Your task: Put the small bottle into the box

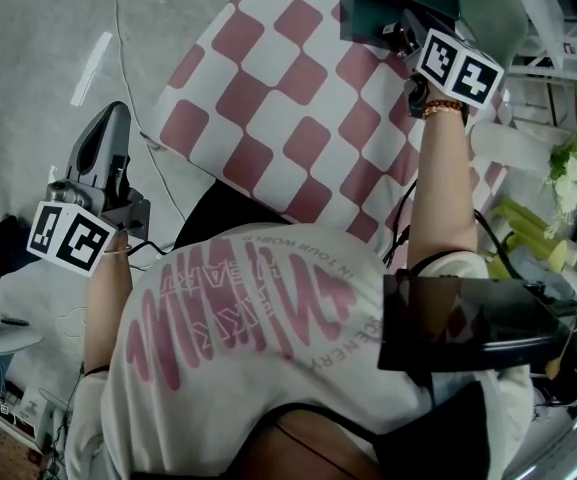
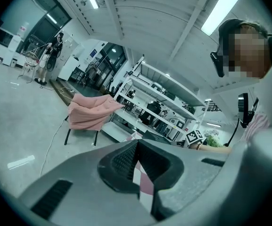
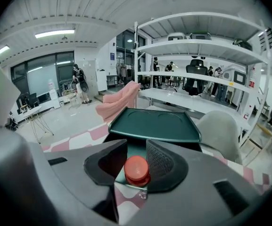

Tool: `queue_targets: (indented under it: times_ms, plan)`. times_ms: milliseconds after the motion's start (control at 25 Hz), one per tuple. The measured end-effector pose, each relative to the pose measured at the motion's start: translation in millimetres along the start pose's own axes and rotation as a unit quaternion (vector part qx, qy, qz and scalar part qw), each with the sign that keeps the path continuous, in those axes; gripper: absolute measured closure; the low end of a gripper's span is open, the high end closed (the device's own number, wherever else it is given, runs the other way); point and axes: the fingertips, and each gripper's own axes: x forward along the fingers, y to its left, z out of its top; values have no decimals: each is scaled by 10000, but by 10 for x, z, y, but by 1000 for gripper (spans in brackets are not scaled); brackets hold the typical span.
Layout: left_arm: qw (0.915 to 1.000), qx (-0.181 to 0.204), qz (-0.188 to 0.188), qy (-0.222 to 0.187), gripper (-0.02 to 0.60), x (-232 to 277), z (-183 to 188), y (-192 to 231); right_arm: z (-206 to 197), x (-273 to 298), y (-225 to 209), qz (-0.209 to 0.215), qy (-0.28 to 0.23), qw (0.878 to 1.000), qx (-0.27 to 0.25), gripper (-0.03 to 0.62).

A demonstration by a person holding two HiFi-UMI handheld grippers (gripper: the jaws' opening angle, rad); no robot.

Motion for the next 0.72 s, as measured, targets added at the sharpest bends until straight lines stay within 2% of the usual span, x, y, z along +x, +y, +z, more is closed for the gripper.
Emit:
queue_targets:
  times_ms: [400,720]
  plan:
    - [9997,106,-236,40,574,220,354,266,27,33,22,-251,48,9994,215,470]
    - [9990,128,-402,140,574,357,476,451,5,79,-5,-408,140,9983,391,468]
